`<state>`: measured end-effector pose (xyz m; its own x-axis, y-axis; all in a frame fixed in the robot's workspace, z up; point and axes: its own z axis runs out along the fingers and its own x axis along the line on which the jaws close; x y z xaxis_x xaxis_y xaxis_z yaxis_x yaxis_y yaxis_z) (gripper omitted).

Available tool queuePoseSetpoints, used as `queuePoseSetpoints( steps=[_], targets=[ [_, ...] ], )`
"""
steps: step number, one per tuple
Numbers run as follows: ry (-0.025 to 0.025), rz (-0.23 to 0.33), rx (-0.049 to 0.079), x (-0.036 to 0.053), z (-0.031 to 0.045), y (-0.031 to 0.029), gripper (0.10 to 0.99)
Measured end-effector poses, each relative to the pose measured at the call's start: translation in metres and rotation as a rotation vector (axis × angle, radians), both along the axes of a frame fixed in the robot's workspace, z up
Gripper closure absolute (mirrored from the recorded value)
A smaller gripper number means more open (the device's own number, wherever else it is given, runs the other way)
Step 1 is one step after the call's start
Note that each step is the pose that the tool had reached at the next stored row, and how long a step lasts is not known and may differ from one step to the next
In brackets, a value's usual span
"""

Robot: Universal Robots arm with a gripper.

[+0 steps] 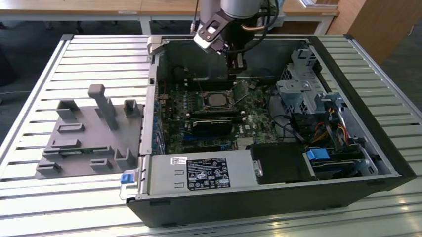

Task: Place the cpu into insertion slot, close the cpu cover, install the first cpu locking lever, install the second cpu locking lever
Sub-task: 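Close the cpu cover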

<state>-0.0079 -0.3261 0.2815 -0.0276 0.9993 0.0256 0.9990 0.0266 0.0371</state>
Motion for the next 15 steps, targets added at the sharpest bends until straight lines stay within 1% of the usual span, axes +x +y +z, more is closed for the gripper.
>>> queuePoseSetpoints(
  steps=[6, 11, 15],
  targets=[
    [0.0002, 0.0, 0.0, 0.0102, -0.0032, 0.0007, 0.98],
    [0.0003, 0.0, 0.0, 0.0154, -0.0042, 0.0007, 0.98],
    [0.0003, 0.0, 0.0, 0.0217, -0.0049, 0.0008, 0.98]
  ],
)
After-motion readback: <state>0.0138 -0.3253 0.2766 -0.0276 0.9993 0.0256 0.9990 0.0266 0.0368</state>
